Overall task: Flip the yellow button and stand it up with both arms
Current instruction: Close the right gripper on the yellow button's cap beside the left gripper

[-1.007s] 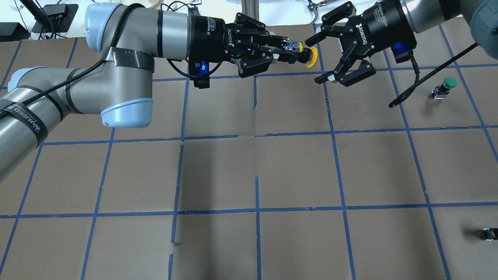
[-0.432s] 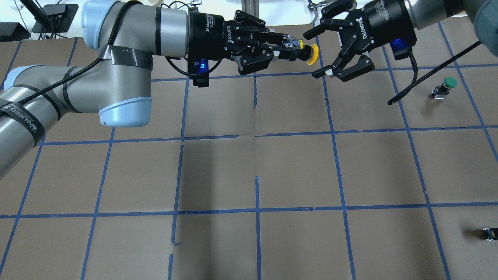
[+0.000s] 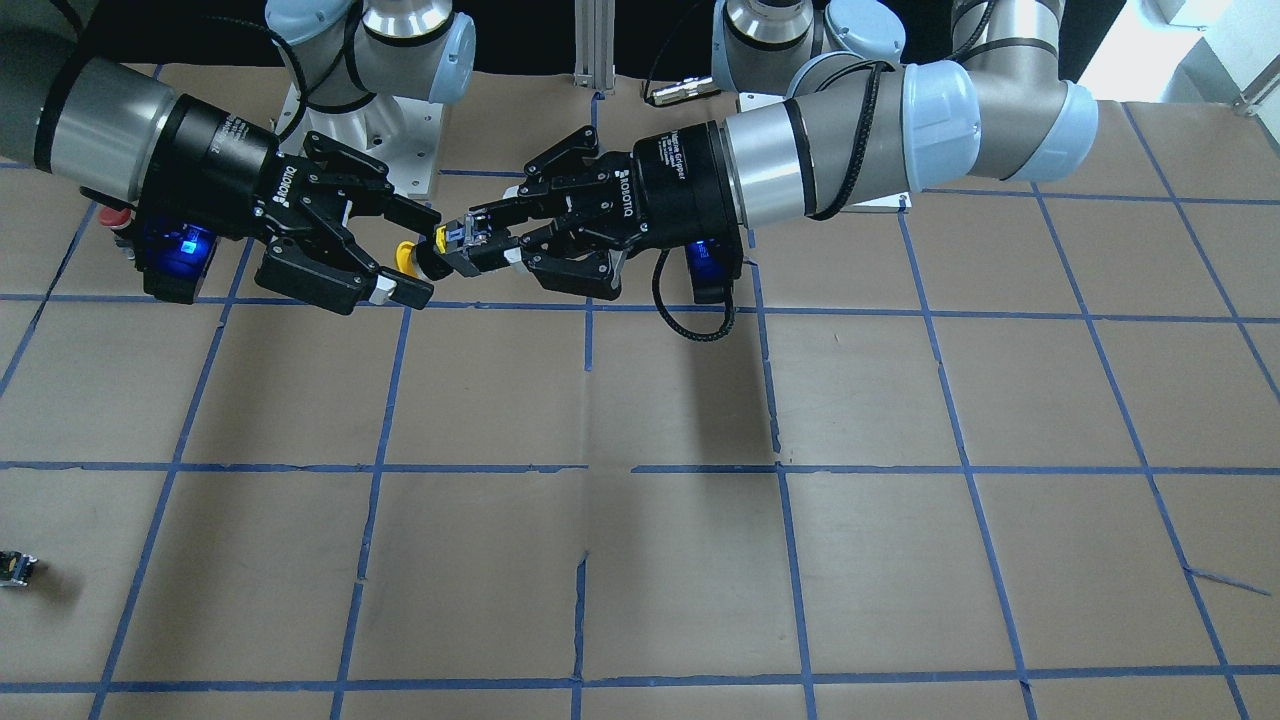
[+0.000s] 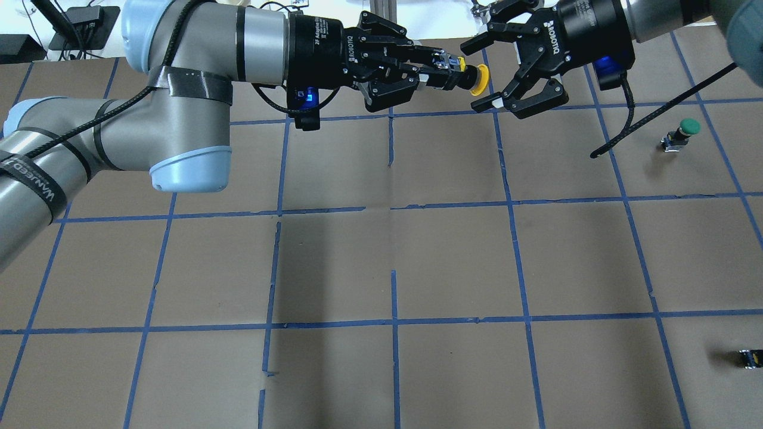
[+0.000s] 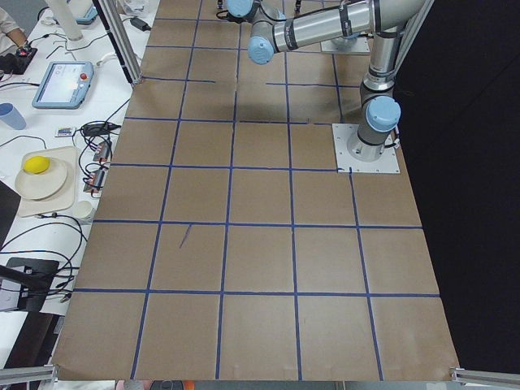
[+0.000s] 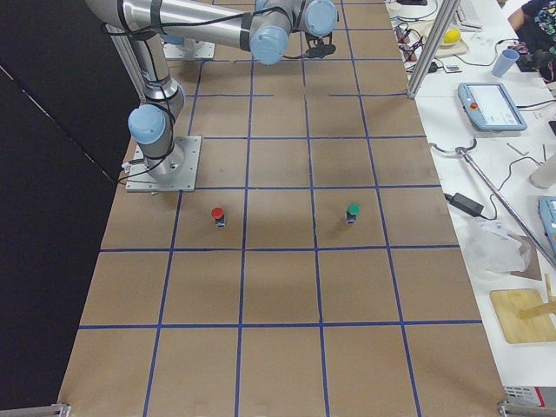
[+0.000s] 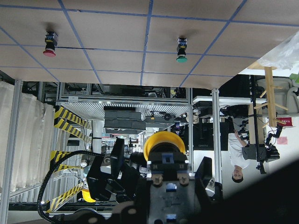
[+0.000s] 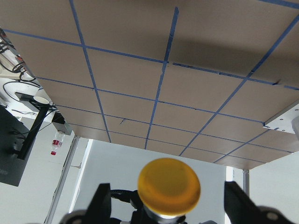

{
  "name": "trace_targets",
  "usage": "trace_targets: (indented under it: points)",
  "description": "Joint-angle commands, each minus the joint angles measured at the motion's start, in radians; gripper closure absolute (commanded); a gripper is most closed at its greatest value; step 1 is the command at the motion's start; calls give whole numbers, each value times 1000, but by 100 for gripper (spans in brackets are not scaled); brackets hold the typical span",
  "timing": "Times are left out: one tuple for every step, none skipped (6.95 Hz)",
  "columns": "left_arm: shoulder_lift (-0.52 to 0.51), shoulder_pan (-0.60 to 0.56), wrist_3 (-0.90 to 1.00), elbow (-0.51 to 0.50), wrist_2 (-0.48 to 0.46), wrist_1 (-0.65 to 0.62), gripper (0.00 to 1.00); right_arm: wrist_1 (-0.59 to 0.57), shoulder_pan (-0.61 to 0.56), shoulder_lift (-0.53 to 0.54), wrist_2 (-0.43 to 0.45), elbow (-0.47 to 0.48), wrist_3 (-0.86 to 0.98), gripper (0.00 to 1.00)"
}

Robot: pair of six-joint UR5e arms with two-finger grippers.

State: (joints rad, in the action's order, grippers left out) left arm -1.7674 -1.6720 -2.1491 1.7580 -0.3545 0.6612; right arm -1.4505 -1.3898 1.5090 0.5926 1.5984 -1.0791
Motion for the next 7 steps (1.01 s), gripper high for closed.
trace_targets:
  points:
    - [2,0,0,0,-1,0,98,1,0,-1,3,2,-1,14]
    - [2,0,0,0,-1,0,98,1,8,0,1,2,-1,19]
    - [2,0,0,0,-1,0,98,-1,8,0,-3,2,-1,20]
    - [2,0,0,0,-1,0,98,-1,8,0,-5,2,-1,25]
    - [3,0,0,0,-1,0,98,1,8,0,-7,2,1,37]
    - [0,0,2,0,-3,0,98,1,8,0,-7,2,1,54]
    - [0,0,2,0,-3,0,98,-1,8,0,-8,2,1,74]
